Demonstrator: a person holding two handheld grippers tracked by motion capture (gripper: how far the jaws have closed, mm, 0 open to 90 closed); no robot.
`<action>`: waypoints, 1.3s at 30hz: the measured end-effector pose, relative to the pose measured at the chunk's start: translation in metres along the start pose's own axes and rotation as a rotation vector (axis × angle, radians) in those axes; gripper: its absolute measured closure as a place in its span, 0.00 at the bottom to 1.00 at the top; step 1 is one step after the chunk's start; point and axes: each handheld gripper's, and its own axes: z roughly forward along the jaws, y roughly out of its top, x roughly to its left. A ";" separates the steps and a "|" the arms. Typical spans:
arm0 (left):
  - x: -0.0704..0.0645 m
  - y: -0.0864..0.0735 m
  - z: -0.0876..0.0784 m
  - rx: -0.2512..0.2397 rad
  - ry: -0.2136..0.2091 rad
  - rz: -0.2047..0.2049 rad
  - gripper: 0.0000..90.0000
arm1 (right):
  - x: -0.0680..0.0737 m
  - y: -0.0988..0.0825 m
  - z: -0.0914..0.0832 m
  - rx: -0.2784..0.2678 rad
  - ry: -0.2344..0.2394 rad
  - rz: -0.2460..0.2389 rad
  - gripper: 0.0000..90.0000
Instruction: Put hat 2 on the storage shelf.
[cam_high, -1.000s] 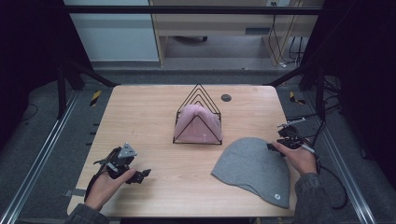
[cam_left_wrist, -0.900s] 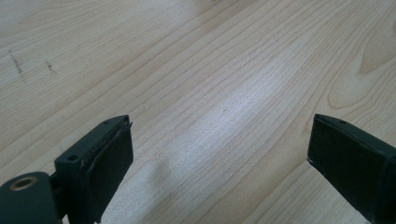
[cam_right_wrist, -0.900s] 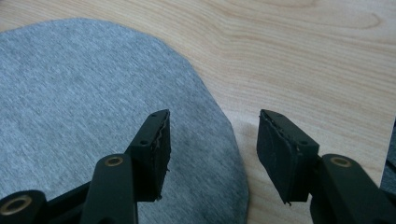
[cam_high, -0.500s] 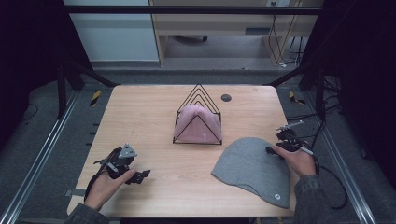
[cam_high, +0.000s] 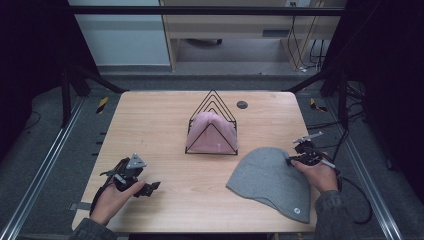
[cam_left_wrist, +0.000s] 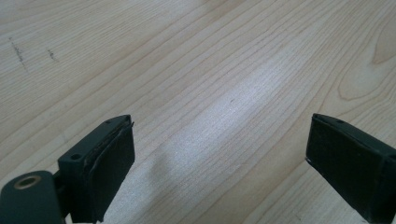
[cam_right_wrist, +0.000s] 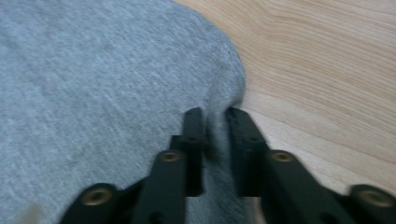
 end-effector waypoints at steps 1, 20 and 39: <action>0.000 0.000 0.000 -0.001 -0.001 -0.001 0.09 | 0.001 0.000 0.000 -0.004 0.002 -0.002 0.93; 0.003 -0.001 0.001 -0.009 -0.043 -0.038 0.08 | 0.081 0.030 -0.092 -0.312 0.079 -0.272 0.95; -0.001 0.000 0.004 -0.002 -0.078 -0.021 0.08 | 0.166 0.076 -0.136 -0.439 0.186 -0.496 0.95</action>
